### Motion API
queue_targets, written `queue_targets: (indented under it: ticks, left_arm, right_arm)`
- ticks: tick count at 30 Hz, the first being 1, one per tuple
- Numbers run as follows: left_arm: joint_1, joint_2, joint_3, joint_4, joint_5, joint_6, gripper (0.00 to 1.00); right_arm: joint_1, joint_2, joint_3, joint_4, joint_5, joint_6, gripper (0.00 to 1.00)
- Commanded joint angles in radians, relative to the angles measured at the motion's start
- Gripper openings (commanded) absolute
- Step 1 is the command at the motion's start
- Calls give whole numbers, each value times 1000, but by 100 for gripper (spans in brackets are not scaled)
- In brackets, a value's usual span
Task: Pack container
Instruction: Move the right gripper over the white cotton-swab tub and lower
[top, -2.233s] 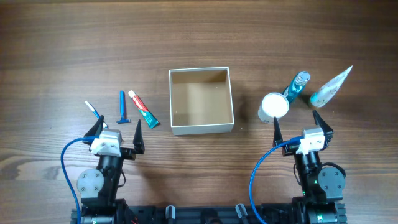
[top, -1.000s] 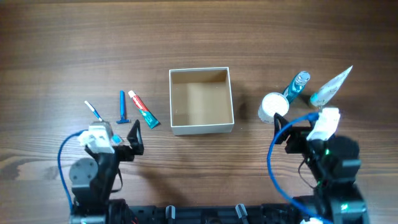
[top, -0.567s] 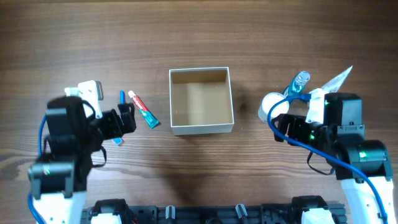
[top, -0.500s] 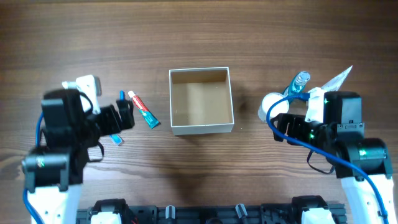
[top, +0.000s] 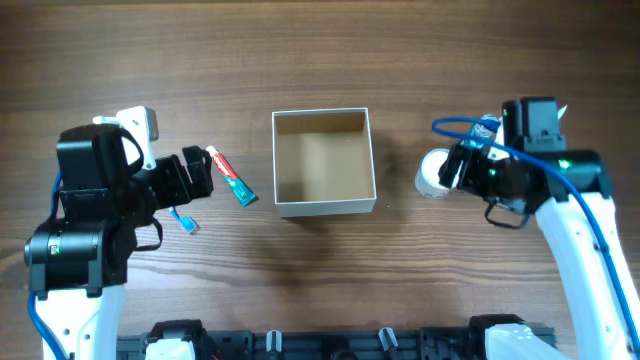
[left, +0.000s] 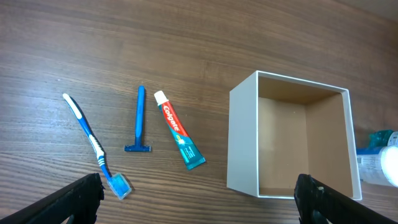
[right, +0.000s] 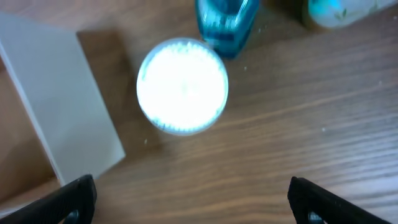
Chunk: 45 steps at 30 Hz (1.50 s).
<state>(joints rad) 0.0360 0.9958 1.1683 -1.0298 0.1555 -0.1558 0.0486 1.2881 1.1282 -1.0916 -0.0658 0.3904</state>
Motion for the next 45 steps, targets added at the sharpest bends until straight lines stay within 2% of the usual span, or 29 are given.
queue_targets:
  ticks: [1,11,17,23,32,45]
  left_arm:
    - [-5,1,20,3,12,-10,100]
    - [-5,1,20,5,12,-10,100]
    - [-5,1,20,5,12,-10,100]
    - [-5,1,20,5,12,-10,100]
    - [-5,1,20,3,12,-10,100]
    - [-5,1,20,4,11,-10,100]
  right_arm:
    - [1,64,21,53,77,31,100]
    - [37,166,20,159,108,64,100]
    - [109,199,20,159,201,178,100]
    - [119,230,19,160,232,291,100]
    - [119,337,11,179,231,290,100]
    - [145,344,10,208,202,309,100]
